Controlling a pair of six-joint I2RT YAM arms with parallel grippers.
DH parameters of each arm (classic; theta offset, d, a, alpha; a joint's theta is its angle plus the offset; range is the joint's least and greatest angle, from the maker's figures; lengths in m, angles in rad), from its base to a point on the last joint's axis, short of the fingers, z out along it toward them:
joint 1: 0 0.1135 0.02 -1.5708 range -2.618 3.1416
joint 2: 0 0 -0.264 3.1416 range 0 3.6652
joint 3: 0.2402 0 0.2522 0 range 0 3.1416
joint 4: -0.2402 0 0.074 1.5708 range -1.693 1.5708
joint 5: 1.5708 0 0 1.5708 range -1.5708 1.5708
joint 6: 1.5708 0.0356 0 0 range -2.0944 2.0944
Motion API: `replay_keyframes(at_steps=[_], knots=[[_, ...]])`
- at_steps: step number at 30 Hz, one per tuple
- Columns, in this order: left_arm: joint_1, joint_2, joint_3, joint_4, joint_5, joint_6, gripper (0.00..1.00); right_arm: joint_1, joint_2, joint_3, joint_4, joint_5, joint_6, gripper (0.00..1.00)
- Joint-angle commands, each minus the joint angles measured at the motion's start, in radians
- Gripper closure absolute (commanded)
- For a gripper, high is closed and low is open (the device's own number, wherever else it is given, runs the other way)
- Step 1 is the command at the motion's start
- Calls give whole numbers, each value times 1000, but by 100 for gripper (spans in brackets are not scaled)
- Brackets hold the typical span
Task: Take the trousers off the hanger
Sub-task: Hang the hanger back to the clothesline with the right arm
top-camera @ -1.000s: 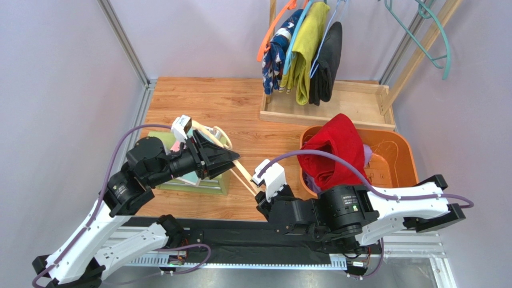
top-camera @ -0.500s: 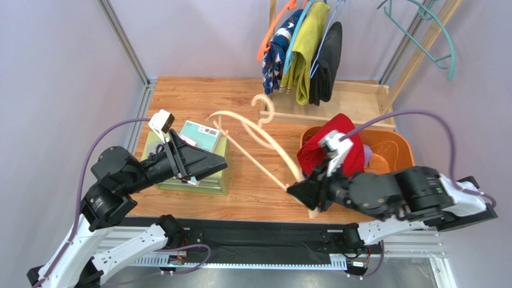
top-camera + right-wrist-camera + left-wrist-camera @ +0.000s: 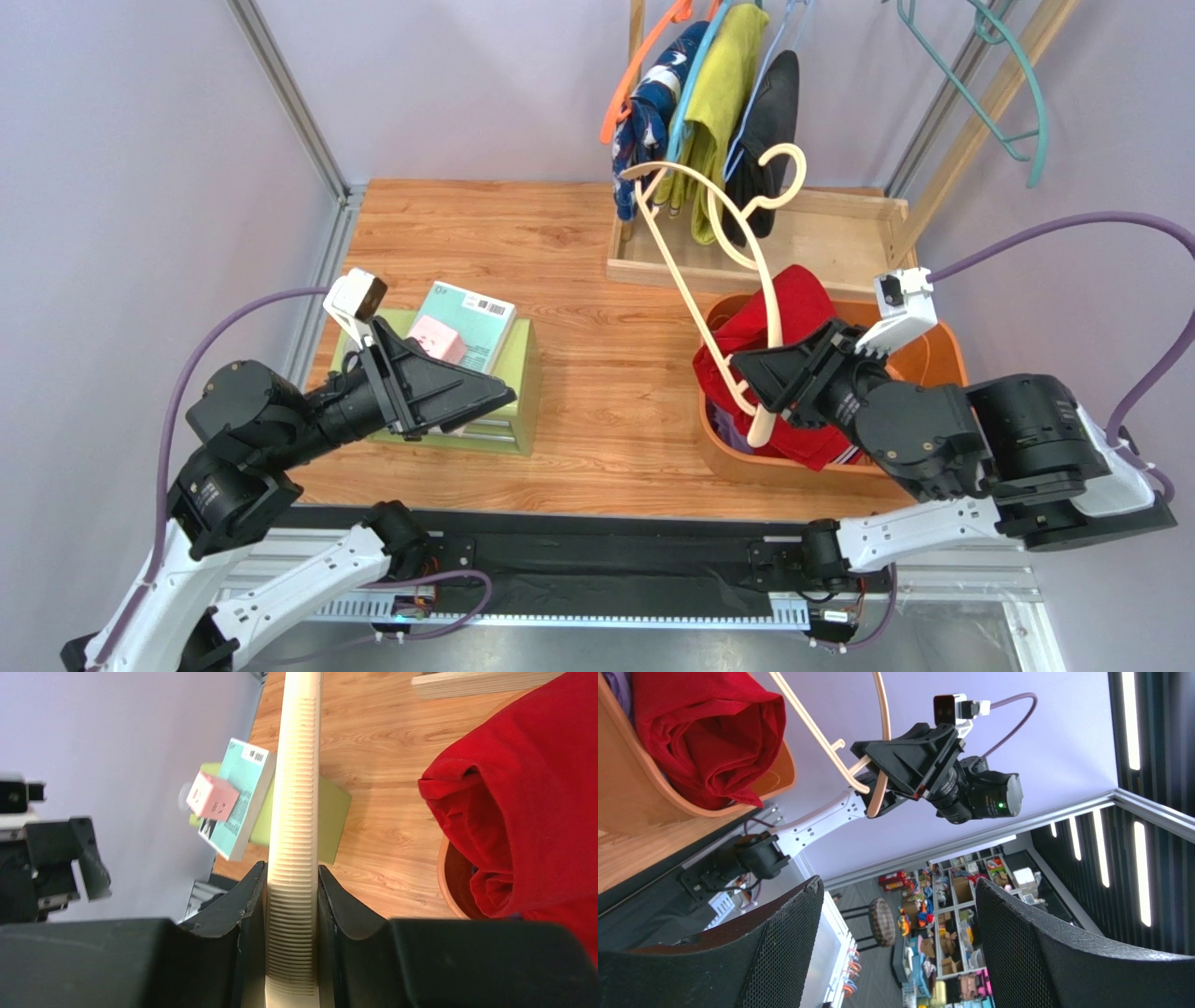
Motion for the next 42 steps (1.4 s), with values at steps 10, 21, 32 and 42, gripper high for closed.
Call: replay_keyframes(at_steps=[10,21,32,42], knots=[[2,-34,-47,-25,-5,0,17,-64,-96,-193,180,-73,-463,100],[2,-44,-58,-39,1,-9,17,-101,151,-48,678,-310,-919,100],[2,-111,-24,-118,-57,-3,18,-466,357,288,885,-308,-1111,100],[2,-156,-44,-158,-95,-9,18,-574,162,186,897,-203,-1349,100]])
